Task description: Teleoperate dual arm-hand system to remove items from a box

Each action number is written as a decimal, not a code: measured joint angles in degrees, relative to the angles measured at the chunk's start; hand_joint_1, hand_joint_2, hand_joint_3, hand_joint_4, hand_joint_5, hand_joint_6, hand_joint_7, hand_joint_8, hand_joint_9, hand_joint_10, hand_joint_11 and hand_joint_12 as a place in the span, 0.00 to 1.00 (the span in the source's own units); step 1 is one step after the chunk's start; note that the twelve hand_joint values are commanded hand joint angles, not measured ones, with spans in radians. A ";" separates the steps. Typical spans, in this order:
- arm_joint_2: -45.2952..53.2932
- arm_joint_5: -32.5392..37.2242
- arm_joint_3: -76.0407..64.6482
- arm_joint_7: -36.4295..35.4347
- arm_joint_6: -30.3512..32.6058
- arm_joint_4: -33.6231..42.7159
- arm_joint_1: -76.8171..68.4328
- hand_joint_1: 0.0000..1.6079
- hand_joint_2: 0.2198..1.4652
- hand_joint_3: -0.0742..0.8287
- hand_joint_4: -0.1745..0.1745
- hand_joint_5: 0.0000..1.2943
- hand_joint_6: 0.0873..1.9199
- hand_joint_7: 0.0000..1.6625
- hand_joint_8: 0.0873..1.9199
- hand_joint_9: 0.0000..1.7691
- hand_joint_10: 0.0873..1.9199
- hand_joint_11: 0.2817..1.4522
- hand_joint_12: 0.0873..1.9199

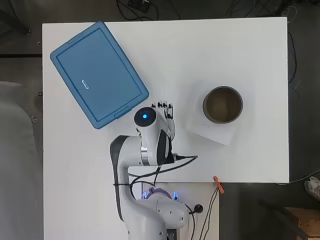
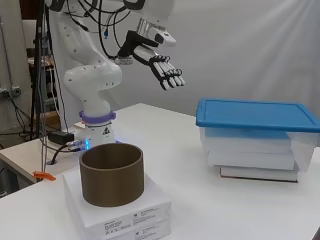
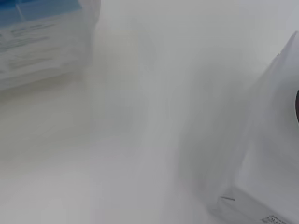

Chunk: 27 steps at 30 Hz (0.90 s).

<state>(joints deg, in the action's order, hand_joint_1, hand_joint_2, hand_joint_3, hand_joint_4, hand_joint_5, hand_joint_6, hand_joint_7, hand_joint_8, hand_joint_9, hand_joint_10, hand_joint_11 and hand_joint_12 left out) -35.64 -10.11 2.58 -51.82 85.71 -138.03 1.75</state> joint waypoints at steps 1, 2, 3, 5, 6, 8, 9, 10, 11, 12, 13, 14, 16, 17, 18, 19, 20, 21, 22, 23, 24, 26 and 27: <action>2.06 -1.14 -0.04 -1.90 1.80 0.30 -0.08 0.08 0.55 0.08 0.47 0.09 0.00 0.09 0.00 0.15 0.00 0.12 0.00; 3.84 -2.10 0.14 -3.86 4.56 0.56 -0.20 0.07 0.53 0.07 0.45 0.06 0.00 0.07 0.00 0.14 0.00 0.11 0.00; 5.06 -2.92 0.54 -5.04 6.77 0.99 -0.33 0.06 0.52 0.07 0.43 0.04 0.00 0.06 0.00 0.13 0.00 0.11 0.00; 6.95 -4.16 1.85 -6.62 8.64 1.23 -0.68 0.06 0.50 0.06 0.38 0.01 0.00 0.04 0.00 0.12 0.00 0.10 0.00; 7.62 -4.57 2.78 -7.09 9.28 1.01 -0.90 0.06 0.49 0.06 0.36 0.00 0.00 0.04 0.00 0.12 0.00 0.09 0.00; 8.77 -5.12 5.36 -7.46 11.64 -0.17 -1.46 0.10 0.48 0.06 0.34 0.00 0.00 0.03 0.00 0.11 0.00 0.09 0.00; 8.96 -5.14 6.52 -7.84 13.06 -1.17 -1.79 0.11 0.48 0.06 0.33 0.00 0.00 0.02 0.00 0.10 0.00 0.08 0.00; 8.95 -5.06 7.39 -8.61 14.31 -2.30 -2.13 0.12 0.47 0.06 0.32 0.00 0.00 0.02 0.00 0.10 0.00 0.08 0.00; 8.90 -5.02 8.09 -9.58 15.66 -3.45 -2.46 0.13 0.47 0.06 0.32 0.00 0.00 0.02 0.00 0.10 0.00 0.08 0.00; 8.80 -5.24 8.66 -10.02 16.51 -4.10 -2.68 0.14 0.47 0.06 0.32 0.00 0.00 0.02 0.00 0.10 0.00 0.08 0.00; 8.70 -5.80 9.34 -9.83 17.33 -4.77 -2.88 0.14 0.47 0.06 0.32 0.00 0.00 0.02 0.00 0.10 0.00 0.08 0.00; 8.63 -6.35 9.96 -8.95 18.27 -5.53 -3.07 0.15 0.47 0.06 0.32 0.00 0.00 0.02 0.00 0.10 0.00 0.08 0.00; 8.21 -7.48 11.11 -5.62 21.02 -7.76 -3.50 0.16 0.46 0.06 0.31 0.00 0.00 0.01 0.00 0.10 0.00 0.08 0.00; 7.93 -8.13 11.65 -3.45 22.39 -8.90 -3.66 0.19 0.46 0.06 0.30 0.00 0.00 0.00 0.00 0.10 0.00 0.08 0.00; 7.85 -8.78 12.21 -1.05 23.25 -9.68 -3.73 0.21 0.46 0.07 0.29 0.00 0.00 0.00 0.00 0.09 0.00 0.08 0.00; 7.88 -9.67 12.98 2.50 23.89 -10.21 -3.80 0.23 0.46 0.07 0.28 0.00 0.00 0.00 0.00 0.08 0.00 0.08 0.00; 7.93 -10.27 13.51 4.68 24.32 -10.45 -3.83 0.26 0.47 0.08 0.27 0.00 0.00 0.00 0.00 0.07 0.00 0.07 0.00; 8.13 -11.04 14.11 6.32 24.59 -10.56 -3.82 0.28 0.48 0.08 0.26 0.00 0.00 0.00 0.00 0.06 0.00 0.07 0.00; 8.49 -12.11 14.89 7.73 24.56 -10.66 -3.82 0.30 0.49 0.09 0.26 0.00 0.00 0.00 0.00 0.05 0.00 0.07 0.00; 8.95 -13.79 16.01 9.25 24.46 -10.90 -3.82 0.32 0.50 0.09 0.27 0.00 0.00 0.00 0.00 0.05 0.00 0.06 0.00; 9.21 -14.76 16.53 9.89 24.51 -11.04 -3.83 0.33 0.50 0.09 0.28 0.00 0.00 0.00 0.00 0.04 0.00 0.06 0.00; 9.33 -15.94 16.81 10.39 25.65 -11.73 -3.95 0.35 0.51 0.10 0.30 0.00 0.00 0.00 0.00 0.03 0.00 0.05 0.00; 9.03 -16.76 16.60 10.23 27.51 -12.57 -4.23 0.36 0.52 0.10 0.31 0.00 0.00 0.00 0.00 0.02 0.00 0.04 0.00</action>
<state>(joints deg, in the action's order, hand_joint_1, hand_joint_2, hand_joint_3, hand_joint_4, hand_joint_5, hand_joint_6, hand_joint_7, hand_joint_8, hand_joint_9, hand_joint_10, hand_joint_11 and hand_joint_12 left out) -26.61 -26.87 19.18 -41.58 113.22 -150.60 -2.47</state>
